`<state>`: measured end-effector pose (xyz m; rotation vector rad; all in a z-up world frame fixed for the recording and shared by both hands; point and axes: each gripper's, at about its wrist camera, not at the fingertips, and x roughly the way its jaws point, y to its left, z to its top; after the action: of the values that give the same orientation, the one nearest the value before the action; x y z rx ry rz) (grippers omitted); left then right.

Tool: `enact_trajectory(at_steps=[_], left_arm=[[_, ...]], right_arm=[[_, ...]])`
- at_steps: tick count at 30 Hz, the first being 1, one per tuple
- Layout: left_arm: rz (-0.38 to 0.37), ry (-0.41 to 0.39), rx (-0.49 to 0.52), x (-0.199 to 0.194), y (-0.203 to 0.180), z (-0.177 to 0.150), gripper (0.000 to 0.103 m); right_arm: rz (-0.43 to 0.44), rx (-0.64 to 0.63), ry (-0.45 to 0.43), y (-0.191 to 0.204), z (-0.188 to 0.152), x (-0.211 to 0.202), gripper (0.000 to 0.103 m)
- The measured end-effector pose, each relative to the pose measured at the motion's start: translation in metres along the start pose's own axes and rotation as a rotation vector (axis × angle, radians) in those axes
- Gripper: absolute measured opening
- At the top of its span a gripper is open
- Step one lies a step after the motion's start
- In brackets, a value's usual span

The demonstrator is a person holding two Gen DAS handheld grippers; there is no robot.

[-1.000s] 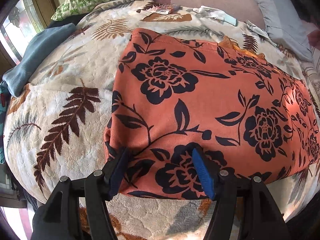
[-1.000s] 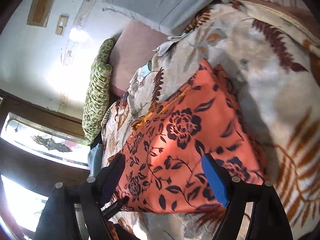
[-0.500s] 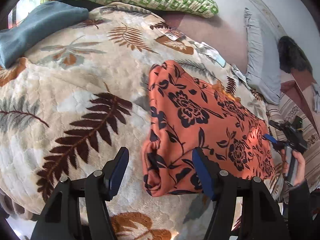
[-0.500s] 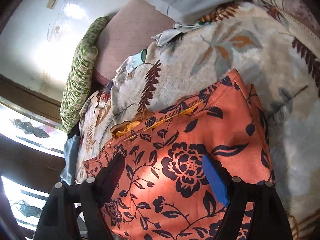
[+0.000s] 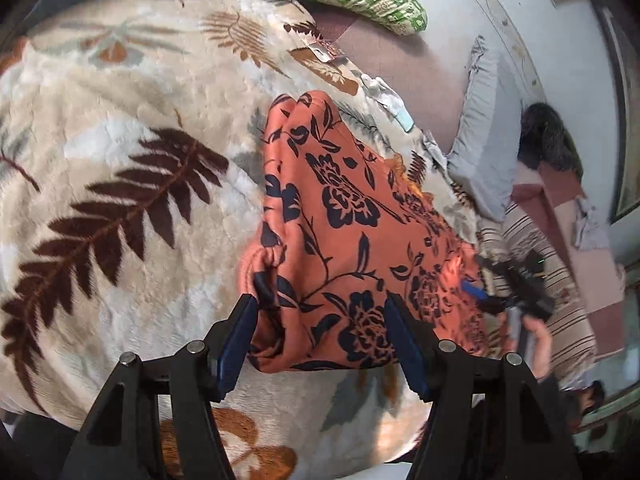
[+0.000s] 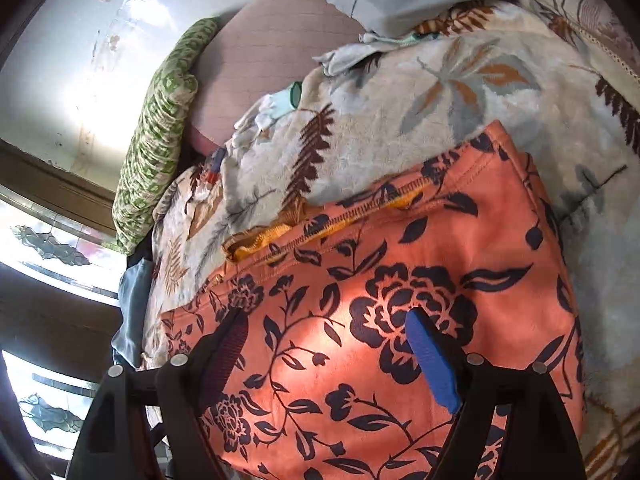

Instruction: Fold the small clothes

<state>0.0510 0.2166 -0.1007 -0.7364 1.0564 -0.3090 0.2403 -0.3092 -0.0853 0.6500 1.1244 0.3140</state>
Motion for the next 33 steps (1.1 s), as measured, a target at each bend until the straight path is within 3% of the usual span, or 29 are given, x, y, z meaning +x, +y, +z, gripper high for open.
enact_trajectory(at_steps=[2, 5, 6, 8, 11, 14, 16, 17, 19, 21, 22, 24, 25, 26, 28, 33], left_arm=[[-0.023, 0.042, -0.062, 0.010, 0.008, -0.002, 0.065], [-0.036, 0.049, -0.134, 0.015, 0.013, -0.004, 0.059], [-0.009, 0.054, -0.135, 0.016, 0.012, -0.004, 0.053], [0.085, 0.081, -0.120, 0.019, 0.009, -0.004, 0.010], [0.155, 0.057, -0.062, 0.011, 0.000, -0.006, 0.006], [0.264, -0.061, 0.150, -0.009, -0.046, -0.009, 0.006], [0.310, -0.089, 0.210, -0.011, -0.059, -0.010, 0.007], [0.332, -0.064, 0.185, -0.002, -0.052, -0.007, 0.010], [0.362, 0.111, 0.044, 0.029, -0.010, -0.004, 0.011], [0.270, 0.090, -0.085, 0.019, 0.008, -0.002, 0.013], [0.282, 0.092, -0.073, 0.014, 0.003, 0.001, 0.015], [0.381, 0.038, 0.023, 0.000, -0.019, 0.004, 0.036], [0.421, -0.006, 0.074, -0.007, -0.030, 0.005, 0.053], [0.422, -0.040, 0.116, -0.013, -0.039, 0.007, 0.059], [0.376, -0.074, 0.162, -0.016, -0.048, 0.017, 0.060], [0.365, -0.090, 0.200, 0.009, -0.050, 0.060, 0.060]], right_arm=[[-0.025, 0.042, 0.060, -0.017, -0.009, 0.024, 0.084], [0.018, 0.043, 0.006, -0.022, -0.015, 0.022, 0.084], [0.018, 0.037, 0.010, -0.022, -0.015, 0.022, 0.084], [0.023, 0.027, 0.022, -0.022, -0.014, 0.022, 0.084], [0.042, 0.029, 0.022, -0.025, -0.014, 0.022, 0.084], [0.049, 0.018, 0.015, -0.025, -0.015, 0.022, 0.084], [0.052, 0.003, 0.014, -0.024, -0.016, 0.021, 0.084], [0.056, -0.001, 0.013, -0.025, -0.016, 0.021, 0.084], [0.064, 0.003, 0.014, -0.026, -0.016, 0.021, 0.084], [0.070, 0.010, 0.018, -0.026, -0.015, 0.022, 0.084], [0.072, 0.011, 0.024, -0.026, -0.015, 0.021, 0.084], [0.075, 0.002, 0.038, -0.027, -0.013, 0.021, 0.084], [0.079, -0.003, 0.041, -0.027, -0.013, 0.021, 0.084], [0.083, -0.007, 0.044, -0.028, -0.013, 0.021, 0.084], [0.087, -0.002, 0.044, -0.029, -0.012, 0.022, 0.084], [0.077, -0.015, 0.039, -0.026, -0.014, 0.022, 0.084]])
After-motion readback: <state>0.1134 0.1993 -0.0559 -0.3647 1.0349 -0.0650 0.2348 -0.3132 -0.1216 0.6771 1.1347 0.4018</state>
